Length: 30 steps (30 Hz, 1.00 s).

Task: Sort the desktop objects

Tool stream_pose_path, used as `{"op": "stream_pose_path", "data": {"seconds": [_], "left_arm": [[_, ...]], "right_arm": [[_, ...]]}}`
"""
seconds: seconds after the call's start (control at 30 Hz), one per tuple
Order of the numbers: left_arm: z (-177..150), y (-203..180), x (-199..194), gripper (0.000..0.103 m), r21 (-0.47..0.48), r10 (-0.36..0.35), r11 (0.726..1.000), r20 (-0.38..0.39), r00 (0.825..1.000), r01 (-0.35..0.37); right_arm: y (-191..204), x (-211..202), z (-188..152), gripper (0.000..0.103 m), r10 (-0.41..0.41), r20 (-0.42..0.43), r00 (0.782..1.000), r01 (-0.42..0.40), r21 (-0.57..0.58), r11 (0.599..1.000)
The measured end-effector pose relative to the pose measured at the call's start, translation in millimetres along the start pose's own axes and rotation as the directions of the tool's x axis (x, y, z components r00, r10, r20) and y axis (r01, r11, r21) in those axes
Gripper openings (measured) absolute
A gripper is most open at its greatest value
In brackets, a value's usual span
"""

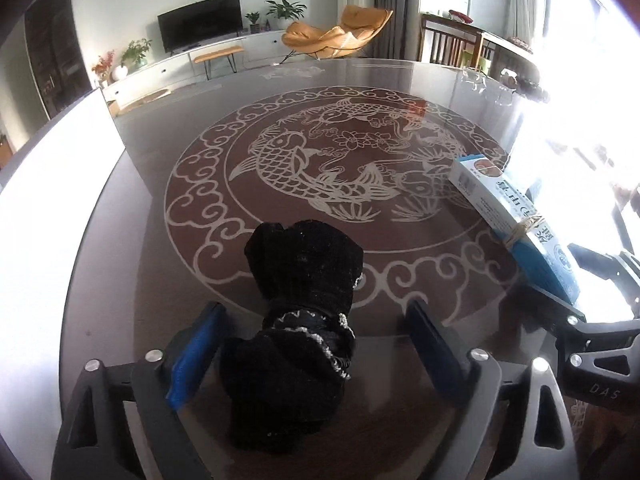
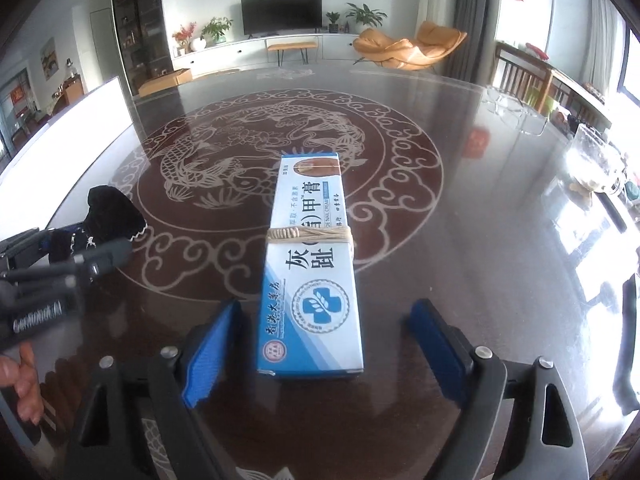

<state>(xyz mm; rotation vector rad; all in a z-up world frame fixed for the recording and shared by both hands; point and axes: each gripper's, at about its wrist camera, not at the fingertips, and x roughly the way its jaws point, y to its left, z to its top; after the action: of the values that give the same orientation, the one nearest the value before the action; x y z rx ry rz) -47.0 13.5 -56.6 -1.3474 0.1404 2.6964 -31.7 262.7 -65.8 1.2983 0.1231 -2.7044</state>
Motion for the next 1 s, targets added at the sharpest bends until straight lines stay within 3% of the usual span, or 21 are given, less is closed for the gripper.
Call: {"op": "stream_pose_path", "data": {"seconds": [0.17,1.0], "left_arm": [[0.3,5.3,3.4,0.103,-0.035,0.007,0.999,-0.021,1.000,-0.008],[-1.6,4.6,3.3,0.103,-0.042,0.005,0.999,-0.025,1.000,-0.006]], "right_arm": [[-0.4,1.4,0.9,0.093,-0.006,-0.007,1.000,0.006,0.005,1.000],[-0.8,4.9,1.4,0.100,-0.004,-0.018,1.000,0.004,0.009,1.000]]}}
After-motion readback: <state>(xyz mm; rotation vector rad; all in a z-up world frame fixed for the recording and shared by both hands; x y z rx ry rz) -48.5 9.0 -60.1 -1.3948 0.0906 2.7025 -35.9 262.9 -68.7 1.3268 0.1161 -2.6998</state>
